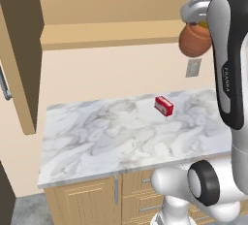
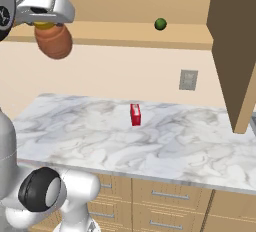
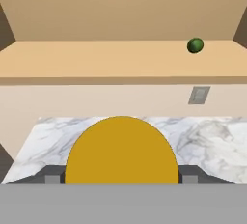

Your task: Pick the bar and honey bottle from the counter and place them in the cabinets closest to them.

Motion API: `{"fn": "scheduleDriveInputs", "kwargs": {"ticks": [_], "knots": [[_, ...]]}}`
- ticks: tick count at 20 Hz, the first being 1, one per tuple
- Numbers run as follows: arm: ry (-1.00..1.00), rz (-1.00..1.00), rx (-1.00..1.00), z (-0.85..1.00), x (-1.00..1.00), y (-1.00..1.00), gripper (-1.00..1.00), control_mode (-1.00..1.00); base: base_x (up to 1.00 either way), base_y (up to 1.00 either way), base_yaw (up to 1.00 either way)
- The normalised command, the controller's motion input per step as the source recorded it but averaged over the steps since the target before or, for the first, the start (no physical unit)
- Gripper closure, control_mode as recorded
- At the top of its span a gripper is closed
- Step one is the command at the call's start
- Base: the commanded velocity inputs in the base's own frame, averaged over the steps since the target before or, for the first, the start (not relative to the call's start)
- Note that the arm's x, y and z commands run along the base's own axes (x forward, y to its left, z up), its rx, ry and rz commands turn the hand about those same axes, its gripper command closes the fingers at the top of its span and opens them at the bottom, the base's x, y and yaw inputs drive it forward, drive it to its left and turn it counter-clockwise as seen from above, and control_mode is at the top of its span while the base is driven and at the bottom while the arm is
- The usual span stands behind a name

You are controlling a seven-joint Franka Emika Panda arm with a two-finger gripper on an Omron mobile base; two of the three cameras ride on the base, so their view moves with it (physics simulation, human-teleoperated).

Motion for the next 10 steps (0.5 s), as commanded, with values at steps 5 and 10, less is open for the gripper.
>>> {"fn": "scheduleDriveInputs", "kwargs": {"ticks": [5, 10], "knots": [[-0.01, 0.00, 0.00, 0.00, 0.24, 0.00, 1.00, -1.00, 0.00, 0.00, 0.00], [-0.04, 0.00, 0.00, 0.06, 0.30, 0.00, 1.00, -1.00, 0.00, 0.00, 0.00]]}}
